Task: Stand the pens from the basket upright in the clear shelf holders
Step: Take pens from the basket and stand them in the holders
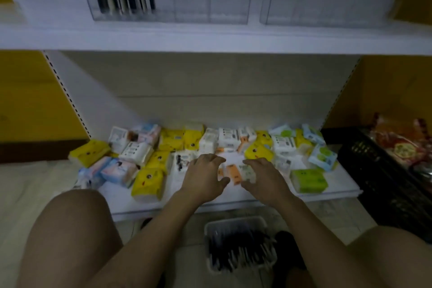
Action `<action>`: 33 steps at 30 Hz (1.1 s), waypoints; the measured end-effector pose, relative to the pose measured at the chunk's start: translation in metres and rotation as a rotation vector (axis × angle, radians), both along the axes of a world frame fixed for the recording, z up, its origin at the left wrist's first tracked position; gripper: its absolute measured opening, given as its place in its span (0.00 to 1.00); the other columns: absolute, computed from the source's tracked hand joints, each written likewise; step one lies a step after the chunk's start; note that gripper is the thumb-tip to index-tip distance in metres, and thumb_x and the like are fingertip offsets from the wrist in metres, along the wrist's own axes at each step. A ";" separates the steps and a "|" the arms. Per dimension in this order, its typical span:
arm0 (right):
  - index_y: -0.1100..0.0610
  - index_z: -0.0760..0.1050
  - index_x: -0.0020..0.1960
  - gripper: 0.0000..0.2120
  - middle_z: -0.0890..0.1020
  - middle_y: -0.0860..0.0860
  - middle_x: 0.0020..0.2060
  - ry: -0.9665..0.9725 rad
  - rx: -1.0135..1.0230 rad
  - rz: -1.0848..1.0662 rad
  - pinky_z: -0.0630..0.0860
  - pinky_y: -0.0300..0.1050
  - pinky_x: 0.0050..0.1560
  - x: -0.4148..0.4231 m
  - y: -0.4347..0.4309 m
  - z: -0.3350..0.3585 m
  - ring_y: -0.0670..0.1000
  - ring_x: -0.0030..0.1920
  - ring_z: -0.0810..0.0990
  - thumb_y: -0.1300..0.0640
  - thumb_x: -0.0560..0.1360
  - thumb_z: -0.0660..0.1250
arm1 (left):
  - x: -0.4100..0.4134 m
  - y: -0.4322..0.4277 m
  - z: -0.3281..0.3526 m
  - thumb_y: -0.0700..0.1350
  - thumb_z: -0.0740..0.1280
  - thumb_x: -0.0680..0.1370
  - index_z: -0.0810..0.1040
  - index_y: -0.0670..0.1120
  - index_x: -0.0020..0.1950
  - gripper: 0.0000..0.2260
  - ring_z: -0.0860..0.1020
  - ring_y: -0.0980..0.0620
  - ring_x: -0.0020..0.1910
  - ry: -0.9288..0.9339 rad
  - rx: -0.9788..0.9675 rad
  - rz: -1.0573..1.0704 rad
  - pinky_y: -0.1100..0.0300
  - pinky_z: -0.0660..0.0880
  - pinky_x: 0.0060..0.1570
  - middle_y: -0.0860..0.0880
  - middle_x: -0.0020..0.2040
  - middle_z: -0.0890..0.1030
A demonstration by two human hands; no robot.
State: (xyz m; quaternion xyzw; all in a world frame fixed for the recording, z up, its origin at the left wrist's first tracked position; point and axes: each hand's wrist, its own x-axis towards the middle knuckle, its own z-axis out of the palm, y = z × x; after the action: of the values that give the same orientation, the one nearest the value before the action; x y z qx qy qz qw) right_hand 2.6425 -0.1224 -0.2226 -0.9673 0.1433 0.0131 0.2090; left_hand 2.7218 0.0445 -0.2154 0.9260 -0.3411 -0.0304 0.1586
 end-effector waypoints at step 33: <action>0.61 0.75 0.63 0.14 0.78 0.59 0.59 0.785 0.312 -0.070 0.72 0.45 0.53 -0.025 -0.024 -0.263 0.57 0.55 0.77 0.58 0.80 0.59 | -0.063 -0.002 -0.299 0.42 0.64 0.77 0.70 0.47 0.33 0.12 0.74 0.50 0.42 0.943 0.191 0.356 0.63 0.70 0.40 0.49 0.39 0.72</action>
State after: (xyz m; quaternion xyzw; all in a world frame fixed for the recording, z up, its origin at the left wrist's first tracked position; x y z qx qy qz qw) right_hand 2.6175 -0.1464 -0.4855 -0.8403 0.2408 0.3948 0.2830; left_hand 2.6584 0.0421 -0.5141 0.8657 -0.0654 -0.4483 0.2127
